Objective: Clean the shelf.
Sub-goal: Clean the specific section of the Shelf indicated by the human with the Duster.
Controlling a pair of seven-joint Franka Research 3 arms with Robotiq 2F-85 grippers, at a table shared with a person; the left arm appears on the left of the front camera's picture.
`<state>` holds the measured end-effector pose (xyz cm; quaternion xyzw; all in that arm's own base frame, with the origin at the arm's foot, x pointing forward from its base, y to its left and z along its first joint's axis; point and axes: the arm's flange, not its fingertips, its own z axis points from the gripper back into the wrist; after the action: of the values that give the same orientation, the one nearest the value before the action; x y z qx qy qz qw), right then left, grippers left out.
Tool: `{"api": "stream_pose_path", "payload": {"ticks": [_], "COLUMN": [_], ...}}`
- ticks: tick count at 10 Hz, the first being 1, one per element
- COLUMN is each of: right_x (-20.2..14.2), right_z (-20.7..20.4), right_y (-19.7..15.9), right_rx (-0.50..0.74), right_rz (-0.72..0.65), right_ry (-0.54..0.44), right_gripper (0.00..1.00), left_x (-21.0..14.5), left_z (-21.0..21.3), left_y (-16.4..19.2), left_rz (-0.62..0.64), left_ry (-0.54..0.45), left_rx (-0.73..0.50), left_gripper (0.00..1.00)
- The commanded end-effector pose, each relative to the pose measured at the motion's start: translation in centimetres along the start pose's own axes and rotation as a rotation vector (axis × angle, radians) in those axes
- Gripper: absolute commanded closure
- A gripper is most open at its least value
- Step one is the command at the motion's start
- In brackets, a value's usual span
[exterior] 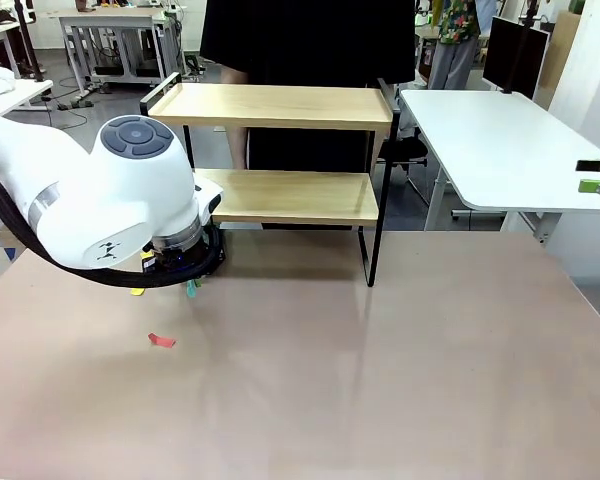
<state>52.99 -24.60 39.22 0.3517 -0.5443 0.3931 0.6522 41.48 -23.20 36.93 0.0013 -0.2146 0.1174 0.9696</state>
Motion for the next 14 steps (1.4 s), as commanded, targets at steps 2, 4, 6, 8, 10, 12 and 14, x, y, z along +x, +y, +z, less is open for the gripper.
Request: {"api": "stream_pose_path", "payload": {"ticks": [2,4,6,8,10,12,14], "right_x": [0.3,0.3,0.3,0.3,0.3,0.3,0.3], "right_z": [-0.1,-0.1,-0.1,-0.1,-0.1,-0.1,-0.1], "right_y": [0.1,0.1,0.1,0.1,0.1,0.1,0.1], "right_rx": [0.001,0.001,0.001,0.001,0.001,0.001,0.001], "right_rz": [0.006,0.006,0.006,0.006,0.006,0.006,0.006], "right_ry": [0.002,0.002,0.002,0.002,0.002,0.002,0.002], "right_gripper": [0.00,0.00,0.00,0.00,0.00,0.00,0.00], "left_x": [0.0,-0.1,-0.8,-1.4,-1.8,-2.0,-2.0], "left_z": [1.1,3.2,3.8,5.3,6.7,7.3,8.1], "left_y": [0.3,2.9,3.9,5.3,7.1,8.7,11.1], "left_rz": [-0.073,-0.181,-0.301,-0.414,-0.579,-0.695,-0.839], "left_ry": [-0.045,-0.073,-0.062,-0.078,-0.071,-0.045,-0.022], "left_rx": [-0.017,-0.104,-0.160,-0.227,-0.282,-0.312,-0.351], "left_gripper": [0.87,0.87,0.87,0.87,0.87,0.87,0.87]}}
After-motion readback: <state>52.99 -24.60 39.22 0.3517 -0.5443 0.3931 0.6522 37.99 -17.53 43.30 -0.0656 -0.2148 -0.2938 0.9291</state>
